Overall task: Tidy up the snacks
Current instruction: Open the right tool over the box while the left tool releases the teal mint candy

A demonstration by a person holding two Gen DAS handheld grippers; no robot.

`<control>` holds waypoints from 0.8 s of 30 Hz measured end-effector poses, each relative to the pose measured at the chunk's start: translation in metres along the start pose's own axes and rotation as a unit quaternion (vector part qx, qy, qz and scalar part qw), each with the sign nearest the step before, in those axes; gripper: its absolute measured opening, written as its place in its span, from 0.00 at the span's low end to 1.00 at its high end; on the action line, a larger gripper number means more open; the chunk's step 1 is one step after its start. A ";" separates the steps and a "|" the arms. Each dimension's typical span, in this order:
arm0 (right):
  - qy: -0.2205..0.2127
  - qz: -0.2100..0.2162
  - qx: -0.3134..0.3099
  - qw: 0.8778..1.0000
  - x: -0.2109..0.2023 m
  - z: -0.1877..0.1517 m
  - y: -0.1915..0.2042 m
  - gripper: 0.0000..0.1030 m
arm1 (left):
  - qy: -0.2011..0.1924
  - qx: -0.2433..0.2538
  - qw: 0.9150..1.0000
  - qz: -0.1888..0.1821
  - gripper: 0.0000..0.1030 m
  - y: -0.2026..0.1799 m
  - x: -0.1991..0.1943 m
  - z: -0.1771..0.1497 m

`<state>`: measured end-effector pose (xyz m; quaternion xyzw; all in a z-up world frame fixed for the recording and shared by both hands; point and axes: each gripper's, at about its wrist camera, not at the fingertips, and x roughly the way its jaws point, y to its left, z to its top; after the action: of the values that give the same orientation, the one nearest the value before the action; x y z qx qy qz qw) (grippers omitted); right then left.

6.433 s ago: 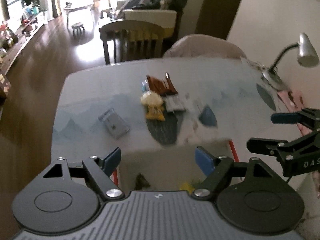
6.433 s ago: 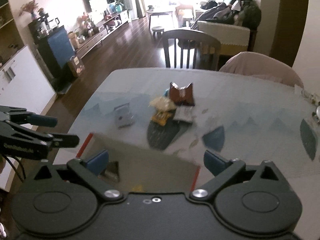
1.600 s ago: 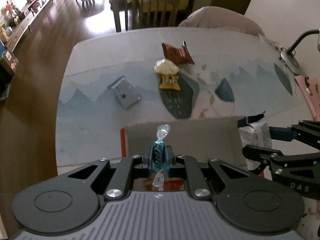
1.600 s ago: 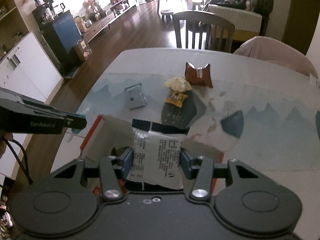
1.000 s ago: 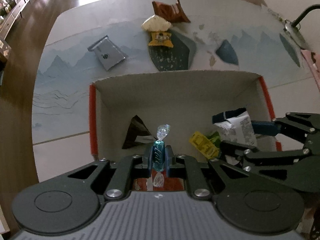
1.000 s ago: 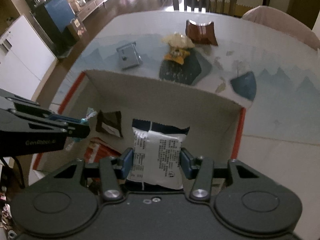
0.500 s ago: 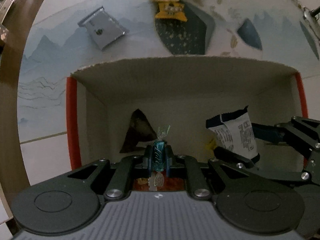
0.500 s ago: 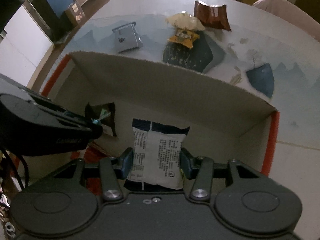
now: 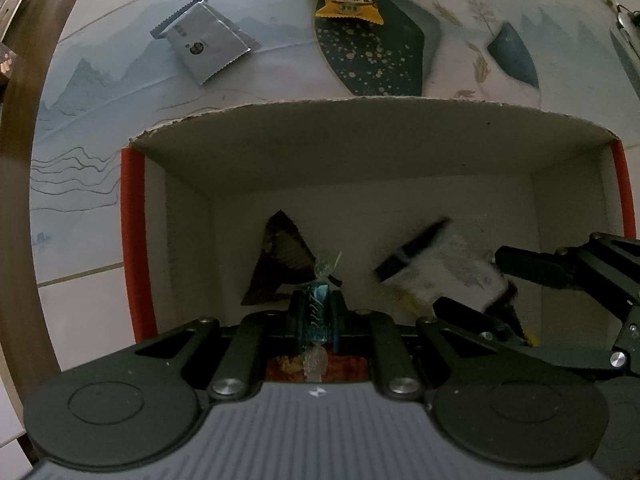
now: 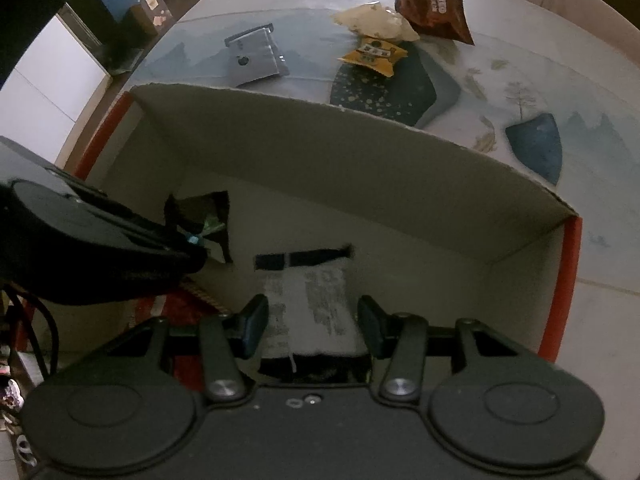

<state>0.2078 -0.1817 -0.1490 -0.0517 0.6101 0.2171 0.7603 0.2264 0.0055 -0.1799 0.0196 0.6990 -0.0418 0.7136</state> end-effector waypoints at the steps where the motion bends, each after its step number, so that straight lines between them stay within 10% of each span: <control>1: -0.001 0.000 -0.001 1.000 -0.001 0.000 0.000 0.47 | -0.001 0.001 1.000 0.000 0.12 0.000 -0.001 0.000; 24: -0.086 0.025 0.010 0.996 -0.083 -0.019 -0.007 0.61 | -0.077 0.007 0.996 -0.047 0.13 -0.005 -0.072 -0.036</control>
<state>0.1795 -0.2164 -0.0764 -0.0100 0.5453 0.2335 0.8050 0.1886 0.0062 -0.1082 -0.0122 0.6419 -0.0815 0.7624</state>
